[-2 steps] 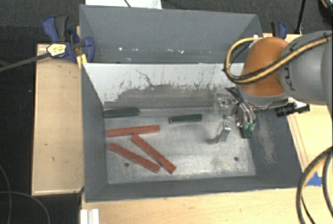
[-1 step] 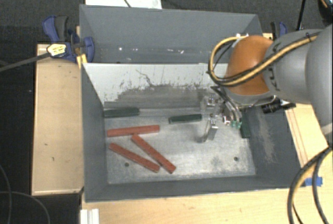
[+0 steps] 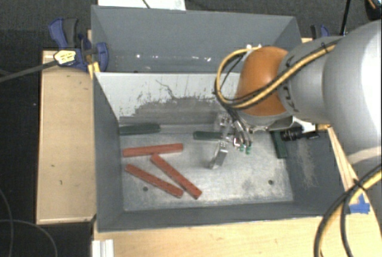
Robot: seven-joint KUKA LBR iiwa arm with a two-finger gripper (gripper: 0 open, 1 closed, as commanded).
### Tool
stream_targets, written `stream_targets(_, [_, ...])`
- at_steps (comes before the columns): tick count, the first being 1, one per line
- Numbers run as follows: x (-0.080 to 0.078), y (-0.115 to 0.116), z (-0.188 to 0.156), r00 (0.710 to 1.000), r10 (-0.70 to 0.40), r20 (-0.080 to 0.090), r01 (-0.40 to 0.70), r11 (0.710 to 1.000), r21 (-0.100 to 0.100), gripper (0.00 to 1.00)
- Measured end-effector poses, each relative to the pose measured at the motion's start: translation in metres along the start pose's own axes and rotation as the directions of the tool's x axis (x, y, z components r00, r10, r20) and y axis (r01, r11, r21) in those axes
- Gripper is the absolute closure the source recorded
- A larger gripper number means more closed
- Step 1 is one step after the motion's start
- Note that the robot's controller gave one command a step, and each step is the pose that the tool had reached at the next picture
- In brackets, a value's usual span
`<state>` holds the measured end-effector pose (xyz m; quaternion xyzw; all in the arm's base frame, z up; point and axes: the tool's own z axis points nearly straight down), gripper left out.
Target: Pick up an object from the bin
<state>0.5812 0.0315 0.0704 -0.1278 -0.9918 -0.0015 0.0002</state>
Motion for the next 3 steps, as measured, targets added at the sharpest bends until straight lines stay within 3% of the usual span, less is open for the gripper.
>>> stream_targets(1, [-0.001, -0.003, -0.001, 1.000, -0.002, 0.002, 0.002, 1.000, 0.002, 1.00])
stream_targets(2, [0.000, 0.011, -0.105, 0.999, -0.034, 0.010, 0.034, 0.999, -0.001, 1.00])
stream_targets(3, [0.000, -0.002, -0.210, 1.000, -0.026, 0.012, 0.026, 1.000, 0.000, 1.00])
